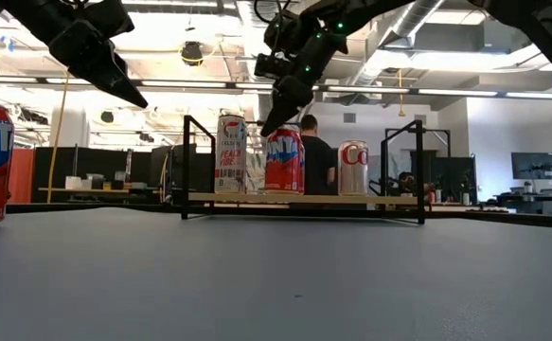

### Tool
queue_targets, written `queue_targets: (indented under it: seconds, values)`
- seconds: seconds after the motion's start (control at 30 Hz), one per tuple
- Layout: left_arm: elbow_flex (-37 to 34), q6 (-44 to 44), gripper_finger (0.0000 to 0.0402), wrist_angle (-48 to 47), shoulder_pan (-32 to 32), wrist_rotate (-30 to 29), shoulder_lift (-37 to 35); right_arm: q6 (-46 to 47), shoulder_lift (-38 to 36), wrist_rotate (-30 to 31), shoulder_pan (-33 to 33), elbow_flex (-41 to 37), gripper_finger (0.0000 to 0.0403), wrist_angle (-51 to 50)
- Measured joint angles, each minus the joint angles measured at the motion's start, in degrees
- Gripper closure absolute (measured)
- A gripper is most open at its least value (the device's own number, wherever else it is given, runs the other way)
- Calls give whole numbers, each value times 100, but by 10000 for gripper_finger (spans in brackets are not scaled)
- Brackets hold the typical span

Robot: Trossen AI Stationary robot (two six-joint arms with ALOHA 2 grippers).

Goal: Place canned beverage on shelf
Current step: Put the right red soda can on the shelf aligned with the other red soda can

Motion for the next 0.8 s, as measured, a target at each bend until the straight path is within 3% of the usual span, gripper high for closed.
queue_targets:
  seconds: [0.2,0.8]
  values:
    - [0,0,83,0,0,-2,0,13,-2,392,-8,0,403,-162]
    - [0,-2,83,0,0,-7,0,198,-6,803,-78,0,403,-270]
